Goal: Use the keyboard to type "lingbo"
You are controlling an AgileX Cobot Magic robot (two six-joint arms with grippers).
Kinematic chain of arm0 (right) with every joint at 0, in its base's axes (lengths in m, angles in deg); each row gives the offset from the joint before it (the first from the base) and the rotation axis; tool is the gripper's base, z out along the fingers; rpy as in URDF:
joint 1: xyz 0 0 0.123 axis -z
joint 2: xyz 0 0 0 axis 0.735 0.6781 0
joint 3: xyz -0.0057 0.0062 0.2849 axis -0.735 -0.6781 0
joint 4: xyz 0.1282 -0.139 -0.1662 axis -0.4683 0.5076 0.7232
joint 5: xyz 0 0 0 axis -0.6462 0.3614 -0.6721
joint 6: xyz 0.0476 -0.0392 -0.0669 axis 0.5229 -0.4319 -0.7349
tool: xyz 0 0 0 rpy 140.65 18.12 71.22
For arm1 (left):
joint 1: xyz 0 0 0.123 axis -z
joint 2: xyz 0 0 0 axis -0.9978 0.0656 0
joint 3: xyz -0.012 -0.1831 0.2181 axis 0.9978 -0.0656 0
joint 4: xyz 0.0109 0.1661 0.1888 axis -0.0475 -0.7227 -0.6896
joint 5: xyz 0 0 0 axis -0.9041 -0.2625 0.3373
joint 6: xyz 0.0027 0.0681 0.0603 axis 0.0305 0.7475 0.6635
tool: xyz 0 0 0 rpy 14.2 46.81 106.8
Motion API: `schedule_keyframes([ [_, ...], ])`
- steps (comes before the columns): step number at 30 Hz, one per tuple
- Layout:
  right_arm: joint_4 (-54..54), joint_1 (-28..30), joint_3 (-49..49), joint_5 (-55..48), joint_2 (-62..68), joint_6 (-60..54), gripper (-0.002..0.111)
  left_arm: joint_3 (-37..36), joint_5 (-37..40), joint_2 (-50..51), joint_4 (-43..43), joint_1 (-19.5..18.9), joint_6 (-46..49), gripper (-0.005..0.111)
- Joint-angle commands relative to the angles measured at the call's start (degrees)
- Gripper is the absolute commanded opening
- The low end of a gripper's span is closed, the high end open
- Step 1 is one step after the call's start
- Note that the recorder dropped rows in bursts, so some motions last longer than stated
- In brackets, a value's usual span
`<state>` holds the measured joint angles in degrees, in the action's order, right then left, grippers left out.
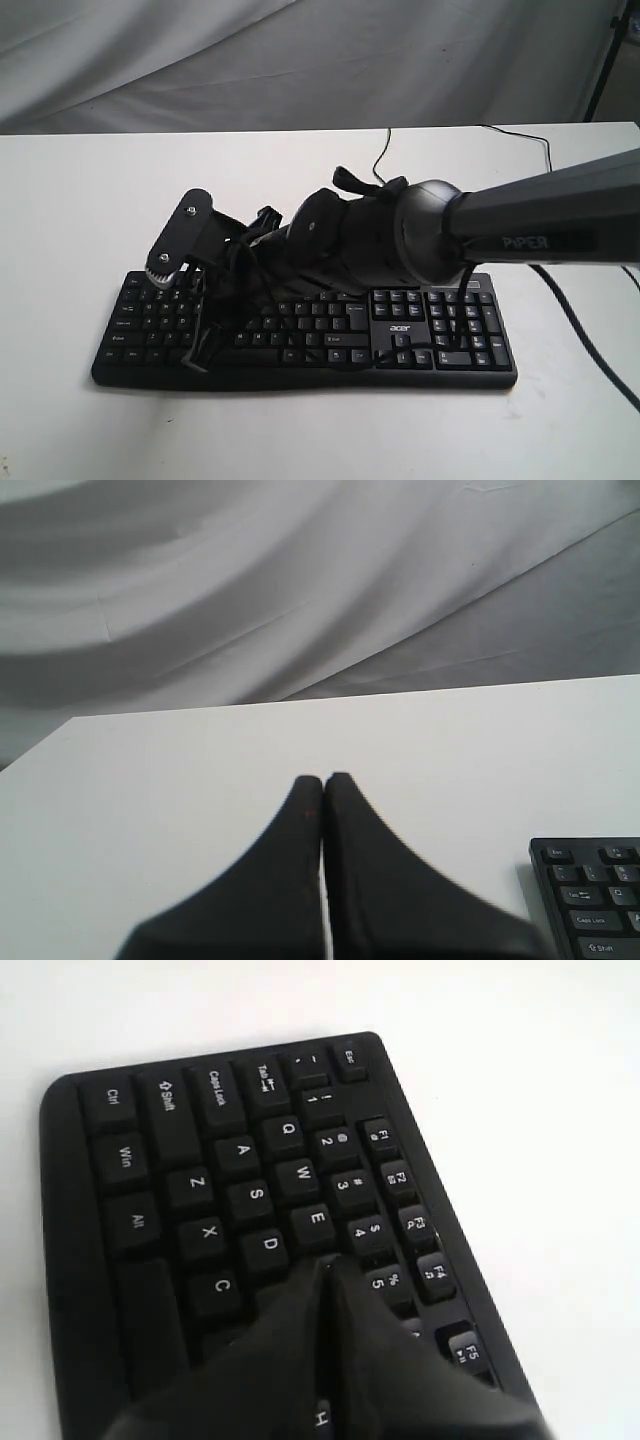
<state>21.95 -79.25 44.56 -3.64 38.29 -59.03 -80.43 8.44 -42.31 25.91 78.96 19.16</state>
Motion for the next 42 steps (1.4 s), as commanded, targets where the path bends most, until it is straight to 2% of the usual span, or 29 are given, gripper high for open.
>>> schedule_keyframes([
  [1, 0.9, 0.0, -2.1, -0.5, -2.5, 0.0, 0.000, -0.3, -0.4, 0.2, 0.0, 0.2, -0.2, 0.001],
  [9, 0.2, 0.0, -8.1, 0.9, -5.8, 0.0, 0.000, -0.3, -0.4, 0.2, 0.0, 0.2, -0.2, 0.001],
  [23, -0.8, -1.8, -5.9, 2.2, -1.4, -0.5, 0.000, -0.3, -0.4, 0.2, 0.0, 0.2, -0.2, 0.001],
  [42, -1.3, -1.6, -4.0, 1.0, 1.1, -0.5, 0.000, -0.3, -0.4, 0.2, 0.0, 0.2, -0.2, 0.001],
])
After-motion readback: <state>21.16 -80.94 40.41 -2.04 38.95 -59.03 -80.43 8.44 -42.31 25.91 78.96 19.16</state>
